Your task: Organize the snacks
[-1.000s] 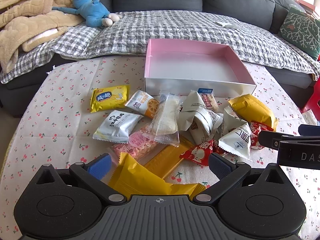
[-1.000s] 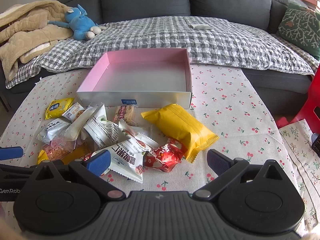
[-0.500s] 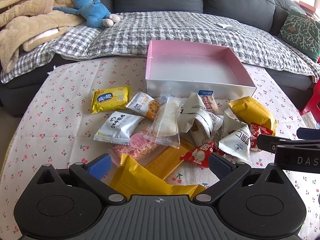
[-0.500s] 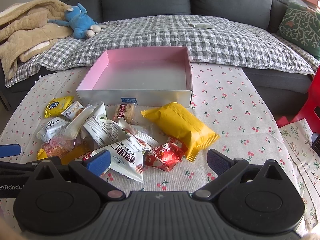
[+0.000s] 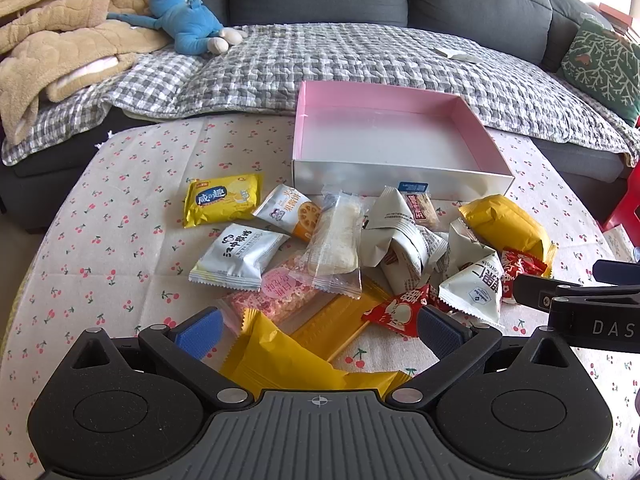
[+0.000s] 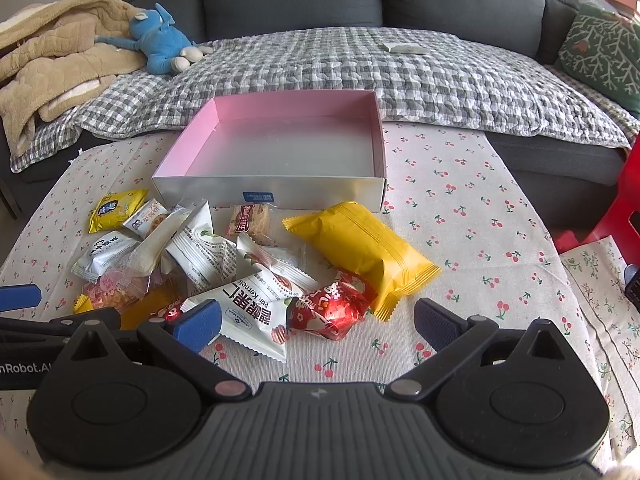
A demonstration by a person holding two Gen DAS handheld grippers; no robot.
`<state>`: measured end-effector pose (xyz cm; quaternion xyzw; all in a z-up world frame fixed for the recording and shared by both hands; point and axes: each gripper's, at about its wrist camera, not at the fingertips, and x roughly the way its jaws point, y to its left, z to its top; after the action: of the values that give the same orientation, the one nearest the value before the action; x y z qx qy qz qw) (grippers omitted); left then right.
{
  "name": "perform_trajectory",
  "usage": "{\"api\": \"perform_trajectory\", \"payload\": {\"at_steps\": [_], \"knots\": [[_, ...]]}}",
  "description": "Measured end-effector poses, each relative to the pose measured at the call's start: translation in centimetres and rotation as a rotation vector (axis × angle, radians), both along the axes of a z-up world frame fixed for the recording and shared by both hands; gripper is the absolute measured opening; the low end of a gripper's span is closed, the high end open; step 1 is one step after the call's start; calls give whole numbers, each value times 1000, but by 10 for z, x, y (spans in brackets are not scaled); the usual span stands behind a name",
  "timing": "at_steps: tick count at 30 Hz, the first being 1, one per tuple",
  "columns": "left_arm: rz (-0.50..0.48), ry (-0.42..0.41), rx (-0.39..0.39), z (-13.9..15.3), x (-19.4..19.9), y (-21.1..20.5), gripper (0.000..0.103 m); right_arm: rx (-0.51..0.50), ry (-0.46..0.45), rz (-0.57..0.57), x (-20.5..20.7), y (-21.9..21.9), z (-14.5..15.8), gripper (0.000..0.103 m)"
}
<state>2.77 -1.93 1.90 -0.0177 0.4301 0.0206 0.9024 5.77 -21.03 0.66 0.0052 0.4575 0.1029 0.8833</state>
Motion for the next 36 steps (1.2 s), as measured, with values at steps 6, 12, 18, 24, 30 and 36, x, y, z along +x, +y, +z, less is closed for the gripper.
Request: {"api": "perform_trajectory", "payload": {"at_steps": [6, 12, 18, 24, 30, 36], "knots": [[-10, 7, 1, 0, 2, 1, 103, -3, 5, 13, 2, -1, 2, 103], [-106, 46, -23, 1, 9, 7, 103, 40, -21, 105, 14, -18, 14, 103], [-140, 94, -34, -5, 16, 21, 103, 102, 51, 81, 31, -34, 10, 103], [-106, 156, -97, -13, 18, 44, 102, 187, 126, 98, 36, -33, 4, 101], [-109, 199, -141, -22, 16, 54, 101, 226, 186, 130, 42, -20, -2, 96], [-30, 222, -278, -25, 11, 72, 95, 304, 248, 96, 52, -14, -11, 82]]}}
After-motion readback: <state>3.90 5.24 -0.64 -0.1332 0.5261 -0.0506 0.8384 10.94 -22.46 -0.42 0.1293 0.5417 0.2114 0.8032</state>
